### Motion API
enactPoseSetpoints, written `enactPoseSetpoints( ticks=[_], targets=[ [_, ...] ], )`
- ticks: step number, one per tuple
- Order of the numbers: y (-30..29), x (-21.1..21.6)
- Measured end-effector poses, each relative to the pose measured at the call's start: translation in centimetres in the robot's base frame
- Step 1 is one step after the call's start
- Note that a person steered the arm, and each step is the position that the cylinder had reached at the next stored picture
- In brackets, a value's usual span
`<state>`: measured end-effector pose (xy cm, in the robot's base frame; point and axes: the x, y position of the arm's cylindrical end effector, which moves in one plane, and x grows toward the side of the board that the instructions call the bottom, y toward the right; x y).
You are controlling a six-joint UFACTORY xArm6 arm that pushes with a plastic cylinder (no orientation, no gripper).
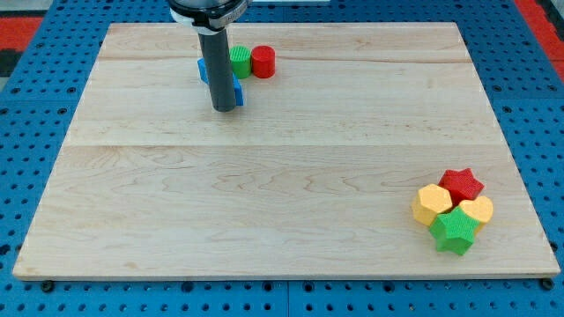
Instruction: Move the red star towards the center
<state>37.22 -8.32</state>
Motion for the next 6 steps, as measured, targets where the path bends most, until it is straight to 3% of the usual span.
enactPoseSetpoints(
  ticks=[3, 6],
  targets=[
    [0.0, -1.1],
    [8.6, 16.2]
  ],
)
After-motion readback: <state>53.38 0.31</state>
